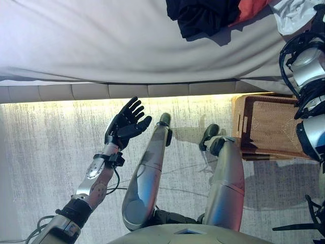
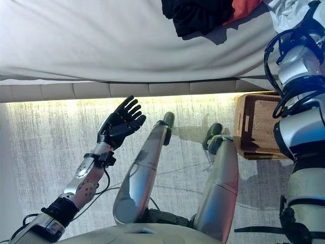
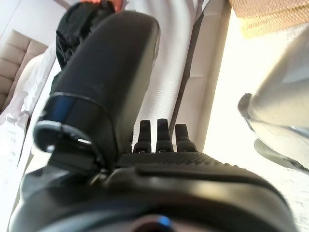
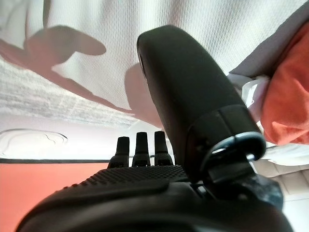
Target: Pick up the clothes from the bed and place them into the basket
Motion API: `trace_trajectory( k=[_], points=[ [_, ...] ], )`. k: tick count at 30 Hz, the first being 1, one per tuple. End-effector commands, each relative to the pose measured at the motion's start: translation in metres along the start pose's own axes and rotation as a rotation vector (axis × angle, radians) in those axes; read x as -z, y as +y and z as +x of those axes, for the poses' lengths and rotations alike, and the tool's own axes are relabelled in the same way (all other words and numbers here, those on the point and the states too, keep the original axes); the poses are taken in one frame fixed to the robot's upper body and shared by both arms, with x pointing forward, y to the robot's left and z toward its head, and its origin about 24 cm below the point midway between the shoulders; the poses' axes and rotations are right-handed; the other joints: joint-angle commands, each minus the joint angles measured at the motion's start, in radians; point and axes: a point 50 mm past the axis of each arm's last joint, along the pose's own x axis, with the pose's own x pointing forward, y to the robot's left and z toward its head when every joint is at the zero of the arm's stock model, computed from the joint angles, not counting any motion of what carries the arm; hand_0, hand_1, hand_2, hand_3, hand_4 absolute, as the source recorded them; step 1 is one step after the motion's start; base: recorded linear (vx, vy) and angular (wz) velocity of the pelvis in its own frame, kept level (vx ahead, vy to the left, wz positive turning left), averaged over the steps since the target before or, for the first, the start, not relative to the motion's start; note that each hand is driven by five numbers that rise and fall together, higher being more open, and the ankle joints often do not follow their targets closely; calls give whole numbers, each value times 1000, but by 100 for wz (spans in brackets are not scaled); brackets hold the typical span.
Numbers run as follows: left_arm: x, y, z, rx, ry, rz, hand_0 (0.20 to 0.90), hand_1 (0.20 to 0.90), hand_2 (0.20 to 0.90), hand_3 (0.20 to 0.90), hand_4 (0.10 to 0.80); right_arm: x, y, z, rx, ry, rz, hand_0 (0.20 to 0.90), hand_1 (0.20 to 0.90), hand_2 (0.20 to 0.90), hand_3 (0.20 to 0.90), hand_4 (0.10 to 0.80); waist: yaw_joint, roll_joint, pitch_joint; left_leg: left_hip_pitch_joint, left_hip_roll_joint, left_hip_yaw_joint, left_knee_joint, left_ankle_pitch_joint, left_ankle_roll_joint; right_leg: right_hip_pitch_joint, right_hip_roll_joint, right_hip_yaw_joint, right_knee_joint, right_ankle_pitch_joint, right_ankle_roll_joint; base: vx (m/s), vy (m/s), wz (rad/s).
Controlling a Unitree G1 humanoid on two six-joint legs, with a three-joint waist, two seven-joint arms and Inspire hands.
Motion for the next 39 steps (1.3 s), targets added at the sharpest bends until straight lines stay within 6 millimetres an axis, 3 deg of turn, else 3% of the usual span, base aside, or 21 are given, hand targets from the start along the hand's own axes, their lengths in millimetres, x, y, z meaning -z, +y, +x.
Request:
trace_trajectory(
  k=[1, 8, 19, 28, 39],
  points=[
    [-31, -2, -9, 32, -160, -36, 900, 900, 900, 900, 800, -1, -84, 19, 271, -15, -4, 300, 300, 300, 200, 100, 29, 61, -60, -12, -37, 39, 65, -103, 76, 58, 56, -61, 68, -115, -52, 22, -34, 4],
    [-35, 2, -18, 55, -154, -17, 900, 900, 900, 900, 800, -2, -99, 20, 296, -44, 74, 300, 300, 300, 200, 100, 39, 52, -60, -10, -40, 34, 85, -108, 75, 65, 54, -73, 80, -119, -54, 26, -50, 6],
    [-30, 8, -26, 42, -123, -8, 900, 900, 900, 900, 800, -3, -98, 20, 274, -120, 121, 300, 300, 300, 200, 100, 46, 40, -60, 96, -38, 16, 66, -72, 61, 184, 58, -86, 39, -133, -64, 25, -11, 0],
    [-28, 6, -27, 73, -119, 22, 900, 900, 900, 900, 800, 12, -91, 20, 241, -81, 102, 300, 300, 300, 200, 100, 53, 9, -62, 258, -34, 7, -49, -50, 56, 346, 57, -108, -46, -139, -69, 4, -10, 2],
    [-18, -4, -19, 86, -76, 39, 900, 900, 900, 900, 800, 44, -78, 19, 156, -23, 74, 300, 300, 300, 200, 100, 40, -41, -158, 450, -3, 17, -212, -48, 49, 557, 58, -137, -212, -123, -64, 50, 27, -3]
  ],
)
